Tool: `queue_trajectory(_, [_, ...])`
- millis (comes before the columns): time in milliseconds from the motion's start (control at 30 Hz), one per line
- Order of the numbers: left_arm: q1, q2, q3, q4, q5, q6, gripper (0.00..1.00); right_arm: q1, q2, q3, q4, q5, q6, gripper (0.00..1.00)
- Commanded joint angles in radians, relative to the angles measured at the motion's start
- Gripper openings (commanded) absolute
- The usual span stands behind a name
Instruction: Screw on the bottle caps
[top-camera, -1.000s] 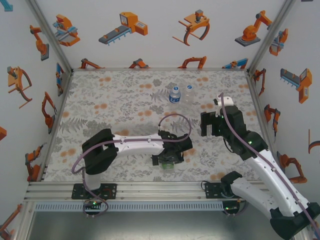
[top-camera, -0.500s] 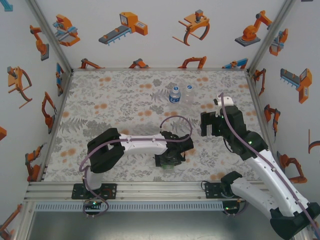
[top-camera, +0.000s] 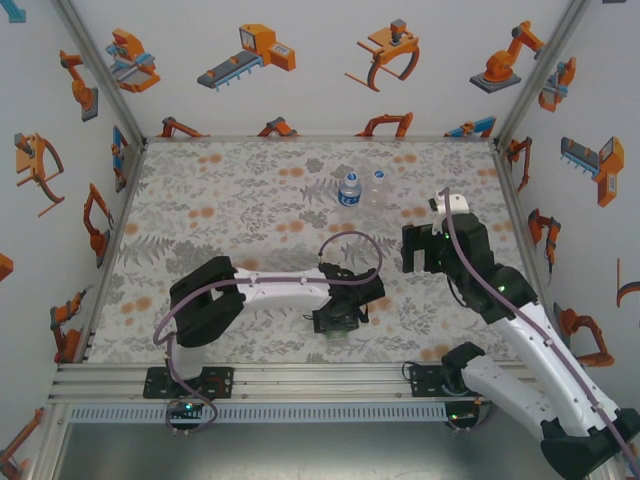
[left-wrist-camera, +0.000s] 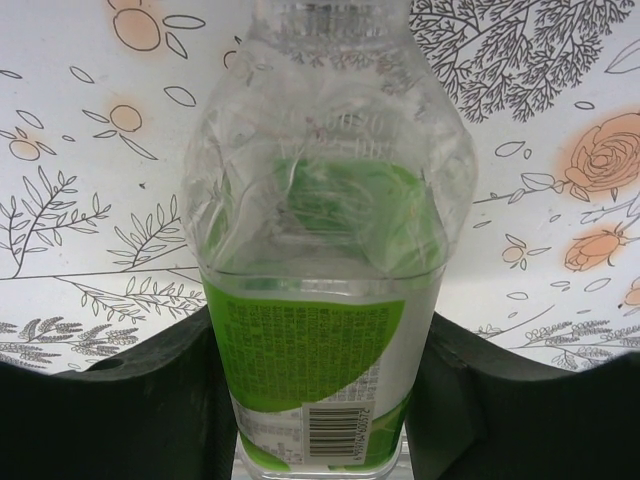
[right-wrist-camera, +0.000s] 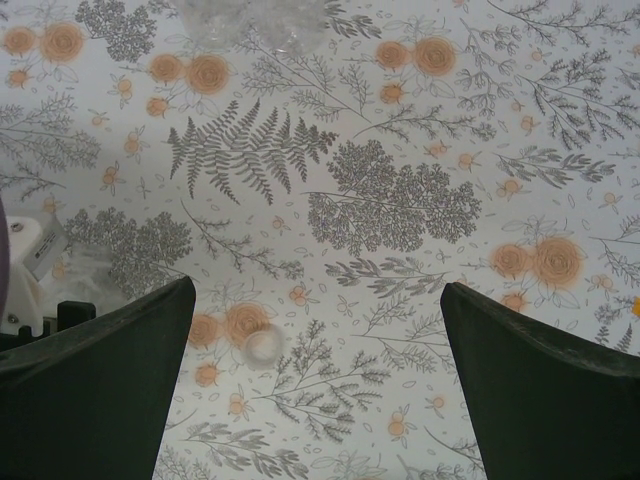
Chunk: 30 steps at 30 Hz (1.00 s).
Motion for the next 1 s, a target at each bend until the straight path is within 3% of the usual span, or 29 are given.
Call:
queue_trajectory(0, [0.008,-0.067,-0.057,0.047,-0.037,0.036,0.14,-0.005,-0.020,-0.019,0.051,-0.016,-0.007,0.99])
queue_trajectory(33, [0.009,-0.088,-0.066,0.046,-0.050,0.048,0.07,-0.005,-0.017,-0.015,0.048,-0.025,0.001,0.99])
queue_trajectory(100, [0.013,-0.125,-0.067,0.034,-0.072,0.100,0.01,-0.005,-0.008,-0.008,0.027,-0.048,0.019,0.99])
queue_trajectory(267, [0.039,-0.186,-0.014,-0.006,-0.108,0.306,0.00,-0.005,0.056,0.010,-0.068,-0.106,0.078,0.99])
queue_trajectory(533, [0.098,-0.370,-0.030,0.135,0.009,0.822,0.00,-0.004,0.149,0.002,-0.158,-0.183,0.164,0.93])
queue_trajectory(767, [0.215,-0.613,-0.129,0.280,0.254,1.132,0.00,0.009,0.214,-0.029,-0.178,-0.240,0.210,0.88])
queue_trajectory(967, [0.396,-0.815,-0.228,0.332,0.463,1.245,0.00,0.060,0.261,-0.082,-0.167,-0.216,0.257,0.86])
